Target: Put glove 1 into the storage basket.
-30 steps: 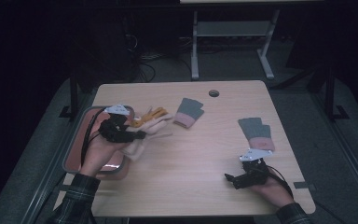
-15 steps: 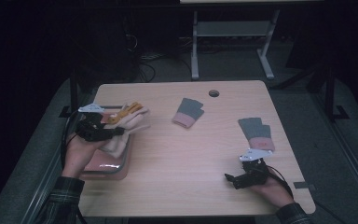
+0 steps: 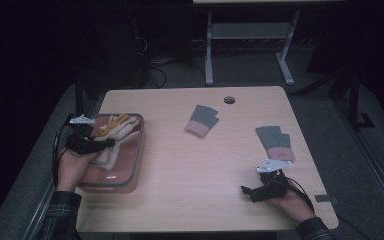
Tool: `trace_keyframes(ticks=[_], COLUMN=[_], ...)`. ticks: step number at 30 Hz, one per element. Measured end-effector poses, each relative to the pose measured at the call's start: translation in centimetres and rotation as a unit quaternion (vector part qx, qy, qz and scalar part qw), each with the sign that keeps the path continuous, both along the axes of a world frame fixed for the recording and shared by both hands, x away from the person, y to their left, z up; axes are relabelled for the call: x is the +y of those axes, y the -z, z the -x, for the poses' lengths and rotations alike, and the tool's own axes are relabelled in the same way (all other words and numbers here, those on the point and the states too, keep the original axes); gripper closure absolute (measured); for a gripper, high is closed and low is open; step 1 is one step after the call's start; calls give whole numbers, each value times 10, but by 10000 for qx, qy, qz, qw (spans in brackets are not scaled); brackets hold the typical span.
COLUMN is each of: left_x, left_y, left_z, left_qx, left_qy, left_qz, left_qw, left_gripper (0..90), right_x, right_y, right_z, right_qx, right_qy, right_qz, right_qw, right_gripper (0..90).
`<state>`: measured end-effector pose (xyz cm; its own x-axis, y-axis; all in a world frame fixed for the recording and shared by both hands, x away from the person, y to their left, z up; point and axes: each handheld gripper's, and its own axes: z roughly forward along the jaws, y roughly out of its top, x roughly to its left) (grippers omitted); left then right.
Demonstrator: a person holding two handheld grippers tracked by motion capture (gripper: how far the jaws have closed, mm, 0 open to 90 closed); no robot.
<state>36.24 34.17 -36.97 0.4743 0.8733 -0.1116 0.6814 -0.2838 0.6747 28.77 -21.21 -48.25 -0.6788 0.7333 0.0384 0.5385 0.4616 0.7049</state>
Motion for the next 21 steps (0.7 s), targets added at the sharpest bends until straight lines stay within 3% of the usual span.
trace_keyframes(ticks=[4, 14, 18, 21], left_x=[-2, -8, -11, -12], left_y=[8, 30, 38, 45], left_z=[-4, -18, -22, -24], left_qx=[118, 500, 700, 839], left_qy=[6, 5, 87, 164], left_qz=[-149, -261, -448, -424], left_qw=[9998, 9984, 9965, 9954], left_gripper=[686, 679, 667, 641], right_x=[0, 0, 0, 0], right_y=[0, 0, 0, 0], right_z=[0, 0, 0, 0], right_qx=[-1, 0, -3, -1], right_qy=[-2, -2, -2, -4], right_qz=[4, 3, 2, 5], right_qw=[10000, 10000, 10000, 10000], right_gripper=[29, 29, 29, 29])
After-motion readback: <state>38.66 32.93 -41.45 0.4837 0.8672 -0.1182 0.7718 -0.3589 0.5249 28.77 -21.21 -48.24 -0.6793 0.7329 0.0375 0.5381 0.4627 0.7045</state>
